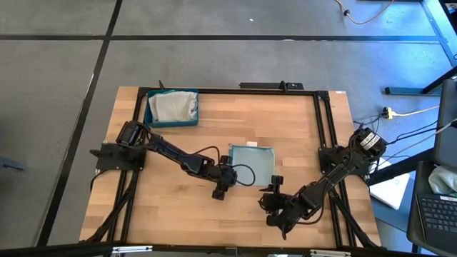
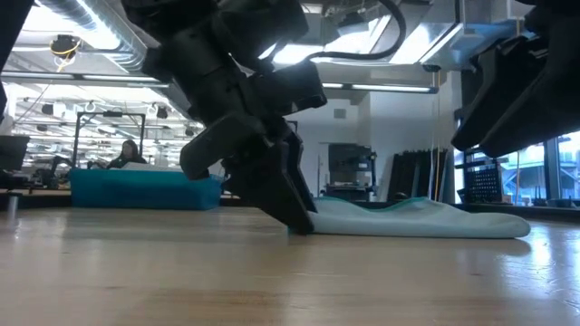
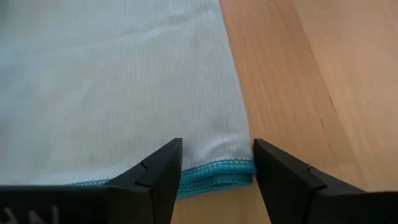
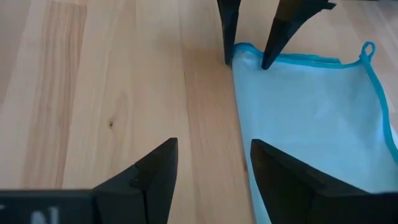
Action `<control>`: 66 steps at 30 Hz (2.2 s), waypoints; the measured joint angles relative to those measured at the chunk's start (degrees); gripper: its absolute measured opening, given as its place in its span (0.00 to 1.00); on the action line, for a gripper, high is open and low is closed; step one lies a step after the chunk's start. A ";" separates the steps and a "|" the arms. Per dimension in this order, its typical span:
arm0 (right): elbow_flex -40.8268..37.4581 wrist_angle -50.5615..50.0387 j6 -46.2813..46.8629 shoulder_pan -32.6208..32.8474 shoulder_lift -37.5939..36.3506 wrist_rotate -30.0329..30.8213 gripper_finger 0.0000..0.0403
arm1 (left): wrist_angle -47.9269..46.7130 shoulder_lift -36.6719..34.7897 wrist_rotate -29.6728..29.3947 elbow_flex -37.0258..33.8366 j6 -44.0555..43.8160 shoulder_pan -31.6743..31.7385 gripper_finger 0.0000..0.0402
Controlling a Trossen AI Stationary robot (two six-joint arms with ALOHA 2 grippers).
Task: Fold microfiber towels
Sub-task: Put the light blue towel into the blue bin
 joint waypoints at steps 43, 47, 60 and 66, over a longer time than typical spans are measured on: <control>-12.40 -3.47 5.45 0.02 0.04 1.76 0.51 | 1.71 0.00 -26.53 0.00 0.43 -12.48 0.00; -12.48 -3.39 5.33 -0.02 0.04 5.48 0.51 | 2.82 0.00 -26.58 0.00 -0.02 -12.77 0.00; -12.37 3.52 -3.49 0.00 0.04 1.38 0.51 | 3.89 -1.10 -34.04 -0.02 0.49 -12.64 0.00; -12.37 -0.74 -3.29 -0.23 0.27 1.93 0.51 | 3.80 -3.07 -34.38 0.04 0.48 -13.39 0.00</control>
